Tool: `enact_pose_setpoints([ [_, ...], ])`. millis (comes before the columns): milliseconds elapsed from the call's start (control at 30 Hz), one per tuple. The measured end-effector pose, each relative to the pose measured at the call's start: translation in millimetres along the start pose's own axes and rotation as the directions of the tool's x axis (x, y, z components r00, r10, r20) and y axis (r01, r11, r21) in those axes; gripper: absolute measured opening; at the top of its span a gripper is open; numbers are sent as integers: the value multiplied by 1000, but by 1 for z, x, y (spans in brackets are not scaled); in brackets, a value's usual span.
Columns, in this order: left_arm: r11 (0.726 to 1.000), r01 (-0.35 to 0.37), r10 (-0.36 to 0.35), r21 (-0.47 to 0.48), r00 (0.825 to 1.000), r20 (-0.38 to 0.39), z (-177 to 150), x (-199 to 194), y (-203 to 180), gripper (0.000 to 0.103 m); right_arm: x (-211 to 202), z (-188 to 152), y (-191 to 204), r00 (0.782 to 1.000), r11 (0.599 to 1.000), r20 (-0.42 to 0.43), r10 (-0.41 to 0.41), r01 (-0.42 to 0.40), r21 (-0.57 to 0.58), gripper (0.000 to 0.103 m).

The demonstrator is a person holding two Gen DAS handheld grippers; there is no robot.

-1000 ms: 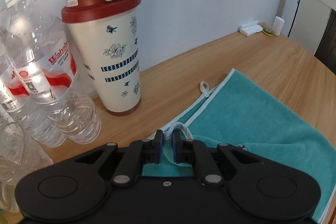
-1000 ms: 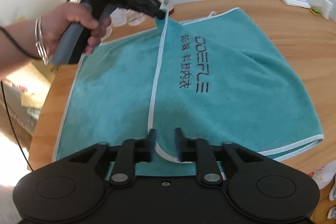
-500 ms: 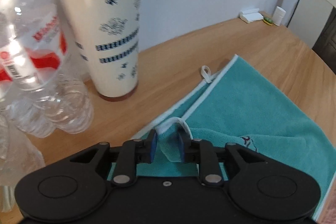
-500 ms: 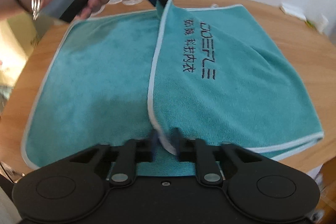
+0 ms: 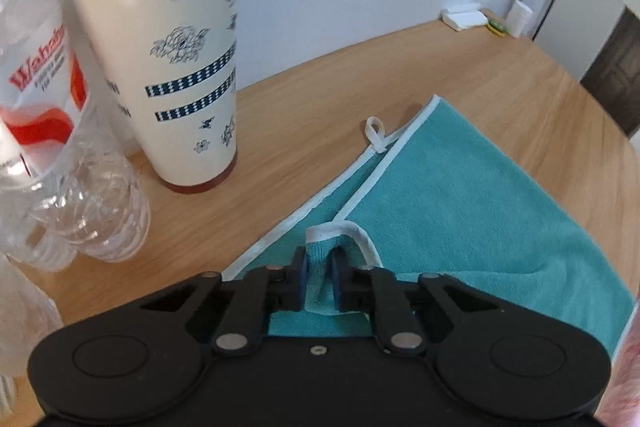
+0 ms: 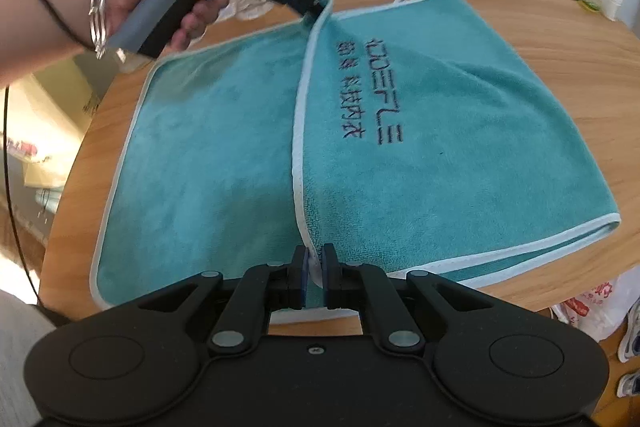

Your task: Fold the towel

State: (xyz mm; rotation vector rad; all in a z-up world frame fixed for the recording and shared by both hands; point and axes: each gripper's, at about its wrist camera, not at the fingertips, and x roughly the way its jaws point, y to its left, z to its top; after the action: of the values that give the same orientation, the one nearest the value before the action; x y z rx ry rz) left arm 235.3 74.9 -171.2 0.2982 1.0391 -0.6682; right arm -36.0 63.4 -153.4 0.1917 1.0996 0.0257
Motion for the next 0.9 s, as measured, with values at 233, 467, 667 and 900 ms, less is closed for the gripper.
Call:
enact_pose_setpoints([
  [233,1000,-8,9,10,1000,-19,-3,-4,0,12,-1,5,-2,999,1000,-49,-19,18,-6,21],
  [467,996,-2,-3,-88,998,-55,0,-3,12,17,-53,17,-75,994,988,33,-107,103,118,38],
  [667,987,-41,29,-153,996,-81,3,1,11,25,-61,43,-173,967,936,26,-252,237,260,38],
  [900,963,-104,82,-248,992,-100,6,8,8,26,-32,47,-232,980,936,-94,-174,195,293,11],
])
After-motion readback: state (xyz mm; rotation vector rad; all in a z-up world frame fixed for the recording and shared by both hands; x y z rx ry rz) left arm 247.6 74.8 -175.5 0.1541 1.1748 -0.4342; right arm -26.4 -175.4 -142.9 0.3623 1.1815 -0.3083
